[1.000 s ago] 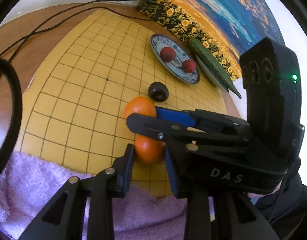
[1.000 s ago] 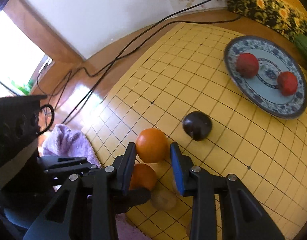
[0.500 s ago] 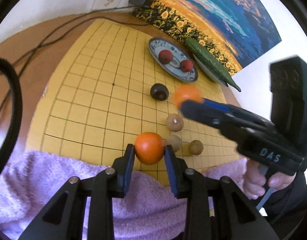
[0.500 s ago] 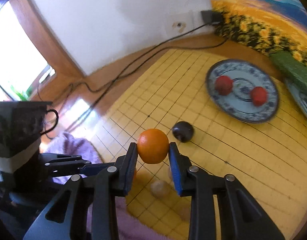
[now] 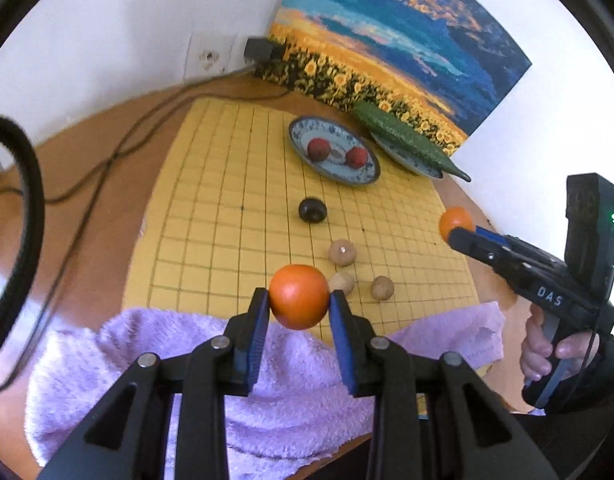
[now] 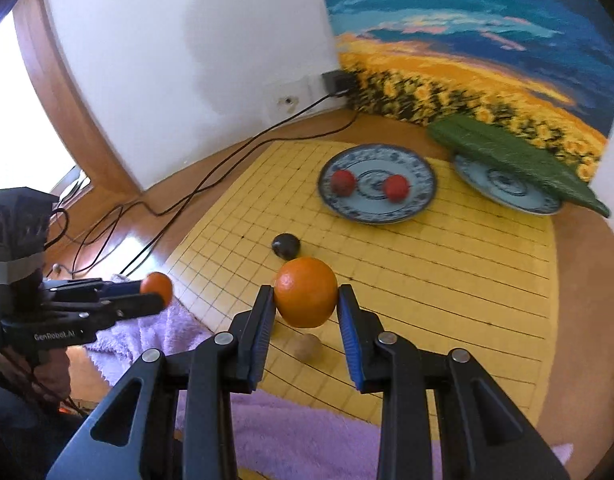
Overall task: Organize fruits
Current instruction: 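Lift both oranges and carry them to the blue-and-white plate beside the apples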
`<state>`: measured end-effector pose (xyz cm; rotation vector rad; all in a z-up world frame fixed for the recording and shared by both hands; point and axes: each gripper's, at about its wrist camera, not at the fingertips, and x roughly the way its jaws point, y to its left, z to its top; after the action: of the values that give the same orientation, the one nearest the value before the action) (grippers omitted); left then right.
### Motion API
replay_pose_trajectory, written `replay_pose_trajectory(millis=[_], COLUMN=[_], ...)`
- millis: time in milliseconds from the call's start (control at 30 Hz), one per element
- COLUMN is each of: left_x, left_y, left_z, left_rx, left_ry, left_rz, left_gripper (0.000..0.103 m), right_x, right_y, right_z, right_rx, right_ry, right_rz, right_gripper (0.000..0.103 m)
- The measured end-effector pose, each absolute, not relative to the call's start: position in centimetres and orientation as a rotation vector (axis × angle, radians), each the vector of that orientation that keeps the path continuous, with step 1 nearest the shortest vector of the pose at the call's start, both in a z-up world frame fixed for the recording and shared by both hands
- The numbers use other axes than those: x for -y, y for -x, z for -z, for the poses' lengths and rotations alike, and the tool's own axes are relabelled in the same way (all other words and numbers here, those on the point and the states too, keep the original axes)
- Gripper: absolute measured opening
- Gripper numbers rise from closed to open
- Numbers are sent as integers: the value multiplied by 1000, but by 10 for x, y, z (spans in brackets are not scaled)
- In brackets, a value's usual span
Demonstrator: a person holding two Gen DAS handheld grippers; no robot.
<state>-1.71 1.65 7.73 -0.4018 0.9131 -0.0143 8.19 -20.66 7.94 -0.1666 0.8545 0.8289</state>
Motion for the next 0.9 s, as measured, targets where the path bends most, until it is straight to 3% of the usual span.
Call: replay_pose_trajectory(millis=[467,900], left_x=[23,37], left_y=[12,-10], left_z=[-144,-162], left_rx=[-725,-659], left_ry=[82,93], left_rz=[-49,21], left_gripper=[32,32], right_x=[229,242], right_y=[-70,-67], right_z=[-141,-171], right_rx=[-706,-621], right_ry=[132,117], right_rz=[-823,-810], right_gripper=[33,33])
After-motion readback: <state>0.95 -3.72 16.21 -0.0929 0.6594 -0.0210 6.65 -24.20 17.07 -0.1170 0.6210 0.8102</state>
